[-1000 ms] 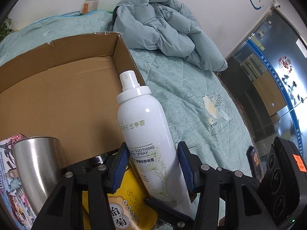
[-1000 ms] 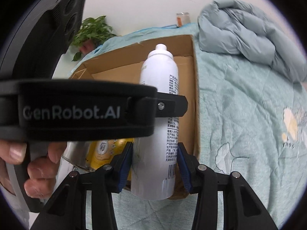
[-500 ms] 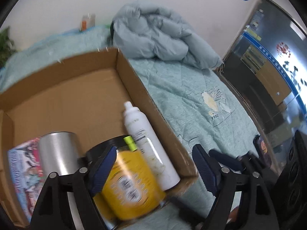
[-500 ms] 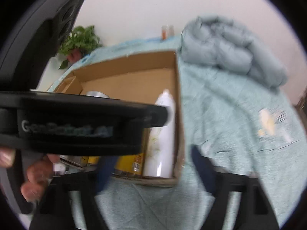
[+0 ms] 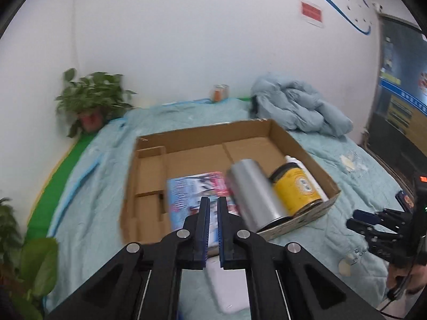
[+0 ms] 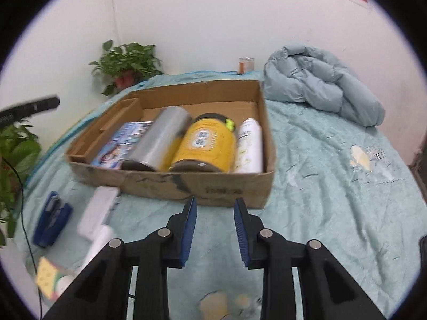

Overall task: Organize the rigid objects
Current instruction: 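Move both grippers to the pastel Rubik's cube and grasp it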

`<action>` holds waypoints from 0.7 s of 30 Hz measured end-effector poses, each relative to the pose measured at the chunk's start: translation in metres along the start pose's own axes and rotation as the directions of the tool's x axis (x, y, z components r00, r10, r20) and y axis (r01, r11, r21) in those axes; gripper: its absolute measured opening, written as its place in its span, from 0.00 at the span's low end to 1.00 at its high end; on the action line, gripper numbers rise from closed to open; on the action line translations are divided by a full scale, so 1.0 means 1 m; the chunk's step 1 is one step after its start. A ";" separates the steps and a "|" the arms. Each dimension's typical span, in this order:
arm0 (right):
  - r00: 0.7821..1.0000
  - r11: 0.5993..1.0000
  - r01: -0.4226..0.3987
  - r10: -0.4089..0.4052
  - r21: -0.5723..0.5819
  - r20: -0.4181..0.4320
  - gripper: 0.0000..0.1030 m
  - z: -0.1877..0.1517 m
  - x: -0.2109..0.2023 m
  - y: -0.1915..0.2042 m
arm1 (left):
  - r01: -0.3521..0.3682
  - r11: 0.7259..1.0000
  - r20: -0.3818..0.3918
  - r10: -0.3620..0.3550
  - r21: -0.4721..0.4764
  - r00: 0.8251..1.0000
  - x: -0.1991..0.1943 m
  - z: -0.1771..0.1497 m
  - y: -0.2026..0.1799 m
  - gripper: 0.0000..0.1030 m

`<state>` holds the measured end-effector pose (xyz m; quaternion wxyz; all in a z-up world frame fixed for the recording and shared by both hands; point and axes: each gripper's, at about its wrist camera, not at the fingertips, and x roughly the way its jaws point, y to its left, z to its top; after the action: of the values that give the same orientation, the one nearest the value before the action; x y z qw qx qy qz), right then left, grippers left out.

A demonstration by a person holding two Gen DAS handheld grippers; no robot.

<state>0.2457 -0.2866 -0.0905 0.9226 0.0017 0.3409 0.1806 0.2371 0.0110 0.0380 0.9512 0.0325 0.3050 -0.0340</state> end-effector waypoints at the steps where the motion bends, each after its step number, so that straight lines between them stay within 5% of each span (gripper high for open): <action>1: 0.999 0.999 -0.048 0.048 0.001 -0.002 0.33 -0.001 -0.007 0.003 | -0.017 1.000 0.022 0.017 -0.009 1.000 -0.012 -0.004 0.008 0.09; 3: 0.996 0.996 -0.084 0.084 -0.028 -0.006 0.93 -0.001 -0.021 0.013 | -0.029 0.998 0.038 0.031 -0.050 0.999 -0.044 -0.014 0.025 0.71; 4: 0.996 0.995 -0.082 0.084 -0.051 0.023 1.00 -0.003 -0.035 0.023 | -0.031 0.996 0.053 0.035 -0.080 0.998 -0.061 -0.021 0.033 0.96; 6: 0.992 0.990 -0.106 0.111 -0.090 0.058 1.00 -0.006 -0.055 0.034 | -0.023 0.992 0.103 0.036 -0.125 0.994 -0.087 -0.035 0.044 0.99; 10: 0.970 0.970 -0.239 0.240 -0.053 0.032 1.00 -0.013 -0.083 0.045 | 0.001 0.983 0.087 0.016 -0.184 0.996 -0.117 -0.063 0.056 0.99; 15: 0.939 0.937 -0.343 0.339 -0.068 -0.063 1.00 -0.045 -0.090 0.068 | 0.052 0.981 -0.003 -0.054 -0.186 0.999 -0.121 -0.110 0.044 0.99; 21: 0.909 0.873 -0.417 0.394 -0.252 -0.139 1.00 -0.099 -0.078 0.138 | 0.196 0.925 -0.165 -0.259 -0.325 0.952 -0.069 -0.173 0.026 0.99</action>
<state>0.0829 -0.1959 -0.1002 0.8402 -0.0628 0.3426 0.4156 0.0838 0.0547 -0.0614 0.8978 -0.1471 0.4044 -0.0936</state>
